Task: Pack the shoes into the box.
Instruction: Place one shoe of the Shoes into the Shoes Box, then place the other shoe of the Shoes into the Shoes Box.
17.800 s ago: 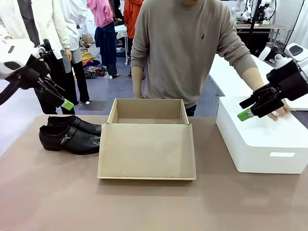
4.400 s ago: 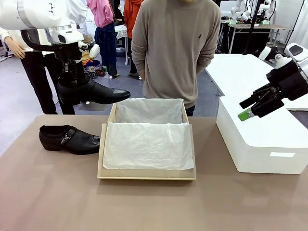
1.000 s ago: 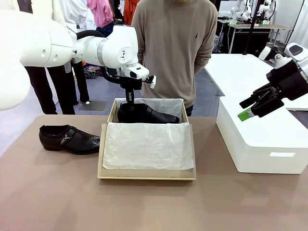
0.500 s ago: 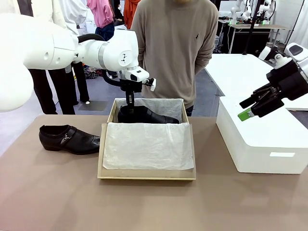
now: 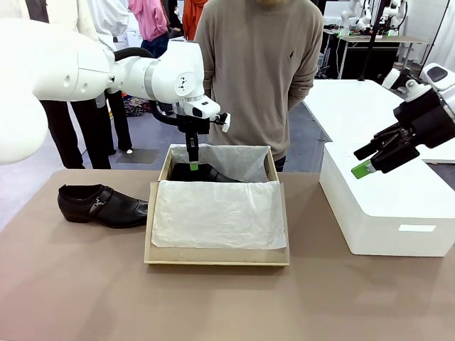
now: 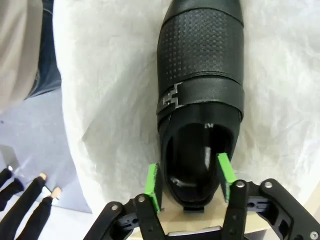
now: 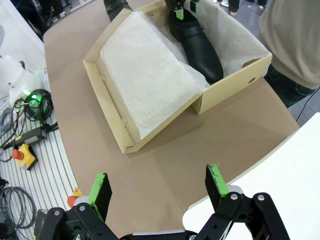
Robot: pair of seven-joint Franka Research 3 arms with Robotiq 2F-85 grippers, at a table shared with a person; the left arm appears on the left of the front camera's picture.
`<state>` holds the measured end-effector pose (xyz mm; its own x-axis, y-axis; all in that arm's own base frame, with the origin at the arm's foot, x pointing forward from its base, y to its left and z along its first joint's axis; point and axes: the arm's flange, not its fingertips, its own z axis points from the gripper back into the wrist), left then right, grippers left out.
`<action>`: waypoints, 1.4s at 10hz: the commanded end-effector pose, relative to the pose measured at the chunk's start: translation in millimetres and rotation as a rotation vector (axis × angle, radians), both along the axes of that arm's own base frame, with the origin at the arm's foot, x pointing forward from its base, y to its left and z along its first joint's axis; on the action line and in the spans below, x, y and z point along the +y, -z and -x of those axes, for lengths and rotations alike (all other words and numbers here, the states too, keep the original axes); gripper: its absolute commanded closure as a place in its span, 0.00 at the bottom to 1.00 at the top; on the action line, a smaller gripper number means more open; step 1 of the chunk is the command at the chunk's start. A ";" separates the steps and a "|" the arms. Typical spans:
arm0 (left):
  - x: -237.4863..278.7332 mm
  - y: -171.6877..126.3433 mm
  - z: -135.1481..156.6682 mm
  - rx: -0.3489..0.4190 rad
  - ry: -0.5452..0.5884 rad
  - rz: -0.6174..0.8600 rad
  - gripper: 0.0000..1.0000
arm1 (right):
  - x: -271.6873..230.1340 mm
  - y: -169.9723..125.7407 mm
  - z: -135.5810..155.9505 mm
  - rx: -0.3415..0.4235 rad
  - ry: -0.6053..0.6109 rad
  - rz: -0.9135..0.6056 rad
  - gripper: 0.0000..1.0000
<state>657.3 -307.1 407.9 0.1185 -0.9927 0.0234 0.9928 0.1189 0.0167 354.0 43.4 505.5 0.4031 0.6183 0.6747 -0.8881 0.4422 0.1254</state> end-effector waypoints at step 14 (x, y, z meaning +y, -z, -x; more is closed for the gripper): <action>59.3 -89.2 9.2 -0.008 -0.004 -0.005 0.00 | -0.5 1.0 -3.0 -0.021 -0.020 -0.025 0.00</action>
<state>647.5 -250.1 491.5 0.1079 -0.9938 0.0266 0.9940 0.1082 0.0137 354.0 43.5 505.5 0.4030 0.6187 0.6744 -0.8882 0.4419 0.1254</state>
